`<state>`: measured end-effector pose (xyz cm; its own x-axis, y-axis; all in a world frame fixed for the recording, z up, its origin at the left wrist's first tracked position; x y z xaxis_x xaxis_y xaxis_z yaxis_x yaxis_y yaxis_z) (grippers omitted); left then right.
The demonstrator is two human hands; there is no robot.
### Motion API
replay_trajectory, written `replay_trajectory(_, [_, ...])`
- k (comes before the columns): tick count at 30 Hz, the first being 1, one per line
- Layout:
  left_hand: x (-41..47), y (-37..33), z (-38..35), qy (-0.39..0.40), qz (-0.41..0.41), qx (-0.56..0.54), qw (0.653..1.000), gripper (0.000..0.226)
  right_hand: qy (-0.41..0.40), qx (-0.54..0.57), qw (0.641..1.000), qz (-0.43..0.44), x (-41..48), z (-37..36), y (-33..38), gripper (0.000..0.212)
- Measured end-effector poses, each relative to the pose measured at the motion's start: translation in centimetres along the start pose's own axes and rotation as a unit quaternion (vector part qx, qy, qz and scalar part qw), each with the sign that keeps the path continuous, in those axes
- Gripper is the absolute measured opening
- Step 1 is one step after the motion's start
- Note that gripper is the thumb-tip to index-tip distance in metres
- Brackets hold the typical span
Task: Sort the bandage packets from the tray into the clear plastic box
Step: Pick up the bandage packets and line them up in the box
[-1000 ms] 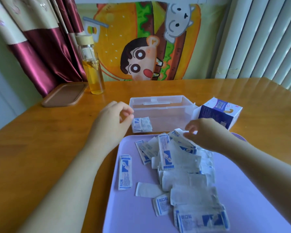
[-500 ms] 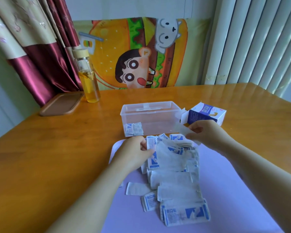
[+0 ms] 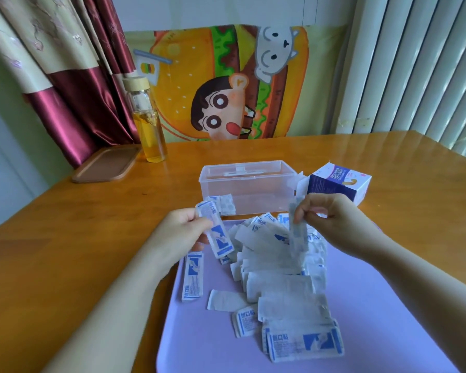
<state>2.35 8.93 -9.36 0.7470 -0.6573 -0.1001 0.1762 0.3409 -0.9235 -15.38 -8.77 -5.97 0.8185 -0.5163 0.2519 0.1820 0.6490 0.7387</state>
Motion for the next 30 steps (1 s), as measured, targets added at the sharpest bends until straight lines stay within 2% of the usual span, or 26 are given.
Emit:
replay_trajectory(3, [-0.8,1.5,1.3,0.052,0.026,0.178,0.982,0.015,0.097,-0.063,0.99,-0.077,0.0,-0.1,-2.2,0.042])
replay_trajectory(5, [-1.2,2.4,1.4,0.095,0.037,0.262,0.96,0.017,0.124,-0.104,0.981,-0.107,-0.1,-0.3,-2.7,0.038])
replay_trajectory(8, [-1.1,2.9,0.9,0.128,0.031,0.326,0.936,0.013,0.065,-0.141,0.985,-0.076,1.0,-0.4,-2.1,0.023])
replay_trajectory(10, [-0.9,2.7,0.5,0.12,0.017,0.392,0.912,0.007,0.052,-0.158,0.984,-0.066,1.7,-1.3,-1.8,0.01])
replay_trajectory(14, [-1.3,1.8,-0.5,0.074,-0.01,0.529,0.846,0.044,0.15,-0.214,0.954,-0.146,2.5,-4.1,-3.1,0.059])
replay_trajectory(17, [-2.0,1.5,-2.0,0.1,-0.021,0.594,0.798,0.044,0.172,-0.21,0.95,-0.155,3.0,-4.5,-3.3,0.061])
replay_trajectory(19, [-2.1,1.5,-2.5,0.122,-0.02,0.6,0.79,0.046,0.173,-0.188,0.955,-0.153,3.1,-4.2,-3.3,0.053])
replay_trajectory(24, [-1.7,1.7,-3.0,0.155,-0.01,0.568,0.808,0.058,0.111,-0.128,0.976,-0.137,2.8,-2.4,-3.0,0.021])
replay_trajectory(30, [-1.8,1.3,-3.1,0.164,-0.009,0.549,0.82,0.062,0.028,-0.062,0.988,-0.14,2.0,0.2,-3.4,0.012])
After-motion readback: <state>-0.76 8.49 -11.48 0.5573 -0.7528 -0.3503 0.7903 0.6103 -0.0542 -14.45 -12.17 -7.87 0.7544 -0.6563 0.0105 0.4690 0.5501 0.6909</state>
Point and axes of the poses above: each hand's wrist, its own x-axis towards the middle knuckle, its own z-axis out of the back of the hand, y = z × x, the point moved 6 cm from there along x, towards the middle knuckle, and after that the axes turned 1 degree about -z, right-handed, at the moved point
